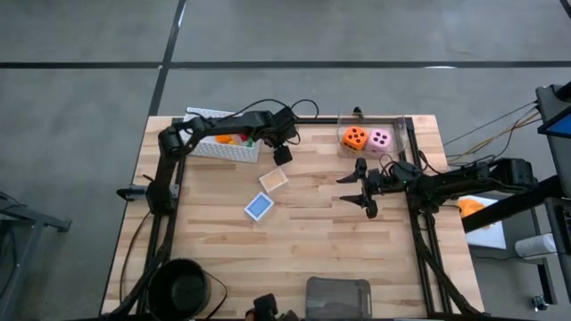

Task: Pick & Place Toys
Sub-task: Put the small blue game piece into the white bin

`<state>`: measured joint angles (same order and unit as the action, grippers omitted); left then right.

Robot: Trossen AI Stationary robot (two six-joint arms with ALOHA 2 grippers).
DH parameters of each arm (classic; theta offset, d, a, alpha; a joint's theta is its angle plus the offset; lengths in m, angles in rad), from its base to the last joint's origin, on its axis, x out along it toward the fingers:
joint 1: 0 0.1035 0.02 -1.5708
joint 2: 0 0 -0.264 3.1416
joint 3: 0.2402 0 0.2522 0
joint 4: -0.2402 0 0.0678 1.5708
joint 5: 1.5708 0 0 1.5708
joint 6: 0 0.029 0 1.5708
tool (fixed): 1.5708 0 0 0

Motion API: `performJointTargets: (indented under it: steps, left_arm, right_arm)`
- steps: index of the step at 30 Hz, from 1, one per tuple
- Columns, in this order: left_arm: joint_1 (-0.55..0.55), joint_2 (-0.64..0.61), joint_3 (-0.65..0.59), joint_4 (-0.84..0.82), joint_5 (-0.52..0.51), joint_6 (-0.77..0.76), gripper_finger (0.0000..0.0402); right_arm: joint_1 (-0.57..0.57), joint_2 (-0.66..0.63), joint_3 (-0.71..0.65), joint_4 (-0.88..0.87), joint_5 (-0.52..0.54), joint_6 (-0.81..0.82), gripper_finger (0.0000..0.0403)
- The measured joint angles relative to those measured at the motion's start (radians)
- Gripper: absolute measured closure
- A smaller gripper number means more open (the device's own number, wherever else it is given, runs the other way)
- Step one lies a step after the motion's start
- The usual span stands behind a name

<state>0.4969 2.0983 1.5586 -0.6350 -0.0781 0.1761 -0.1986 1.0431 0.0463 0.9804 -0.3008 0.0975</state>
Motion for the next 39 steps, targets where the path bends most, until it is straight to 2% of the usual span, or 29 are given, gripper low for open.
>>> performJointTargets:
  steps: [9,30,34,39]
  left_arm:
    - [0.019,0.0,-0.007,-0.064,0.001,0.11,0.0147]
    - [0.025,0.086,-0.003,-0.045,-0.003,0.149,0.0148]
    - [0.025,0.087,-0.005,-0.04,-0.003,0.157,0.0178]
    - [0.024,0.088,-0.006,-0.024,-0.004,0.157,0.0258]
  right_arm:
    - [0.0,0.0,0.0,0.0,0.0,0.0,0.0145]
    - [0.001,0.002,0.007,-0.001,-0.001,0.003,0.0145]
    - [0.001,0.002,0.007,-0.001,-0.001,0.001,0.0145]
    - [0.001,0.004,0.007,-0.001,-0.001,0.001,0.0145]
